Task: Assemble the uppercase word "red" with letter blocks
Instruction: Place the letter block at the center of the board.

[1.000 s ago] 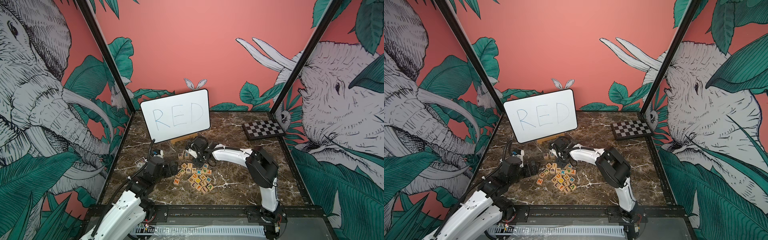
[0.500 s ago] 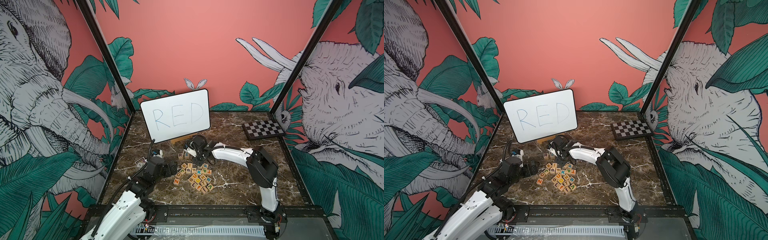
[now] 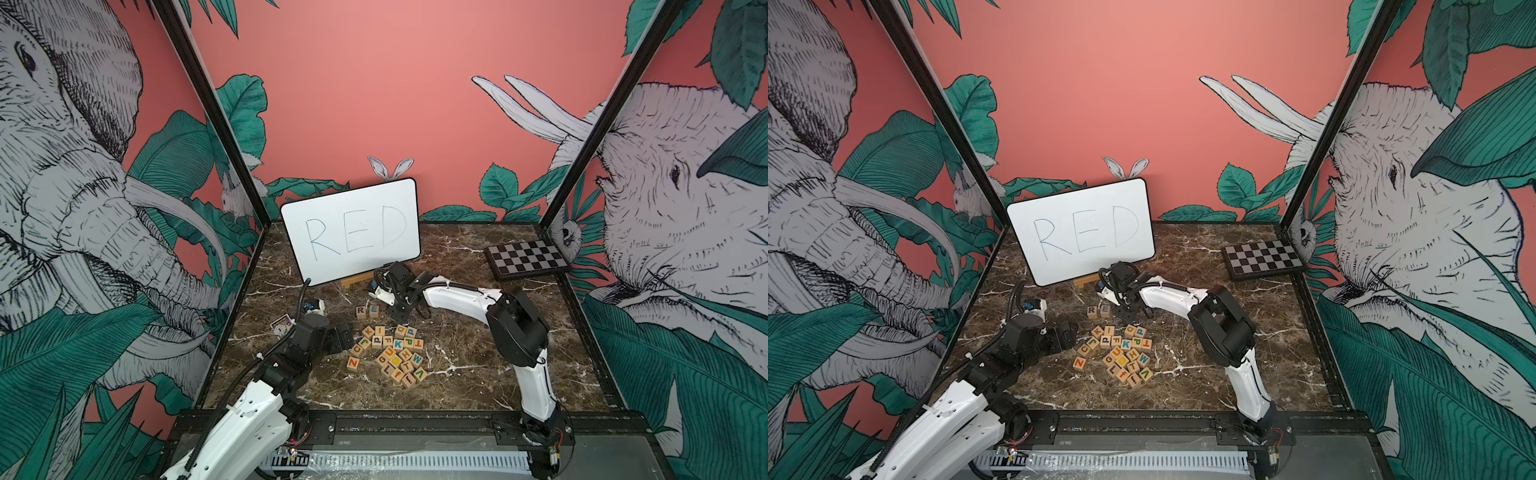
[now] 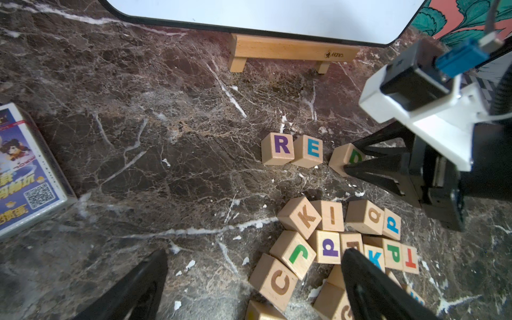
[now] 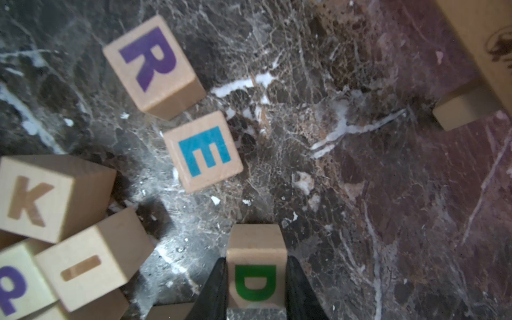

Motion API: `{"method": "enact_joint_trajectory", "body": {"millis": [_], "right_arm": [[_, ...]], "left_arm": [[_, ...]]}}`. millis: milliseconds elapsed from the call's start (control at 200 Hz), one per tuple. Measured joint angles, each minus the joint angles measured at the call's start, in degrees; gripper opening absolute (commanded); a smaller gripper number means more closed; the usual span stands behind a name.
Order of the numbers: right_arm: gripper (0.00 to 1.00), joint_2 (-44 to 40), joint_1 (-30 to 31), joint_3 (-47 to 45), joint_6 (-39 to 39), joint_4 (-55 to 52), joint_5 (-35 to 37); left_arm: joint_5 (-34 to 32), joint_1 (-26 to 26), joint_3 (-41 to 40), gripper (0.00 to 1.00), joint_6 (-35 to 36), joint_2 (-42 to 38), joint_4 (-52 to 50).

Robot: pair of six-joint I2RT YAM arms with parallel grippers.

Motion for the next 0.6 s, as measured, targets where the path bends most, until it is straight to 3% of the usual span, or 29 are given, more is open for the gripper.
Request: {"method": "enact_joint_trajectory", "body": {"millis": [475,600], "right_arm": [[0.28,1.9,-0.3,2.6,-1.2,-0.1,-3.3],[0.33,2.0,-0.3,2.6,-1.4,-0.2,-3.6]], "left_arm": [[-0.3,0.0,-1.4,0.99,0.0,0.0,0.5],[-0.3,0.0,-1.4,0.99,0.0,0.0,0.9]]}}
